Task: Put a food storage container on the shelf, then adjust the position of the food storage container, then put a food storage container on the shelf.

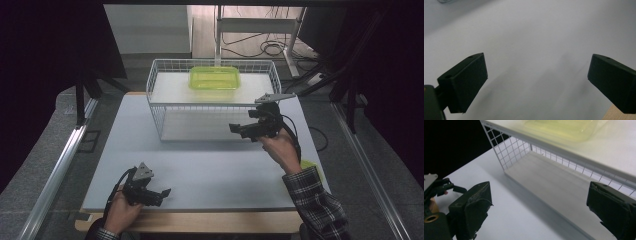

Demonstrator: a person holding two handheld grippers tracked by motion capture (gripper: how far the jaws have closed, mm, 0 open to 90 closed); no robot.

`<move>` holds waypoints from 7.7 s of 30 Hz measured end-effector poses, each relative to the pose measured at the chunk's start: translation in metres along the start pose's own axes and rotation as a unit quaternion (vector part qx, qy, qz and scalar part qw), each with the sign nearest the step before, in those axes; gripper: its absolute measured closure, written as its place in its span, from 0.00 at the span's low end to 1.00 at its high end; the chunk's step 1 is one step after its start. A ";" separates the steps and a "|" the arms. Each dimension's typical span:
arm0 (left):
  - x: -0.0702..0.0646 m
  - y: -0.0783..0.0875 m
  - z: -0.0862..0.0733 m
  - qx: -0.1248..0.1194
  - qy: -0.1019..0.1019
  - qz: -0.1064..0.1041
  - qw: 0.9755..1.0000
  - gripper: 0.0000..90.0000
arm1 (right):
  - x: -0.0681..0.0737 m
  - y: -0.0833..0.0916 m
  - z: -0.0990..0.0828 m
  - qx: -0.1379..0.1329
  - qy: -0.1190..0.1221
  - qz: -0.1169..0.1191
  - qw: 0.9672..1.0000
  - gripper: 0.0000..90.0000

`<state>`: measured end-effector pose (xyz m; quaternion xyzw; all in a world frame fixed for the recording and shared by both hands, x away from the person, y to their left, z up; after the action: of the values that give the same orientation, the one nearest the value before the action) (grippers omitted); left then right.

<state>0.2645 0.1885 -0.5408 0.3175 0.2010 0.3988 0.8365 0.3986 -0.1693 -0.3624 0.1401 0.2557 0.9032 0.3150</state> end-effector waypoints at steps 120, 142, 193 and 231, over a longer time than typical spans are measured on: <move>-0.005 -0.008 -0.001 0.042 -0.020 0.010 0.999 0.03 | -0.070 0.113 -0.204 0.115 -0.144 -0.256 0.949 0.98; -0.006 -0.009 -0.001 0.048 -0.024 0.011 0.999 0.04 | -0.043 0.097 -0.216 0.140 -0.174 -0.169 0.960 0.97; -0.009 -0.011 -0.001 0.057 -0.037 0.013 0.998 0.05 | 0.012 -0.050 -0.158 0.166 -0.127 0.046 0.977 0.99; -0.007 -0.006 0.001 0.037 -0.025 0.016 0.999 0.02 | -0.002 0.009 -0.167 0.069 -0.037 -0.028 0.997 0.04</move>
<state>0.2642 0.1795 -0.5438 0.3612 0.1897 0.3967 0.8223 0.3265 -0.2394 -0.4961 0.1874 0.3093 0.8686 0.3388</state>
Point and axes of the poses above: each handheld gripper's, and its own axes: y roughly backward along the jaws, z roughly out of its top, x roughly to its left, the point moved 1 cm from there along -y, roughly forward along the jaws, and after that the axes turned 2 degrees about y, right-handed, at the moved point
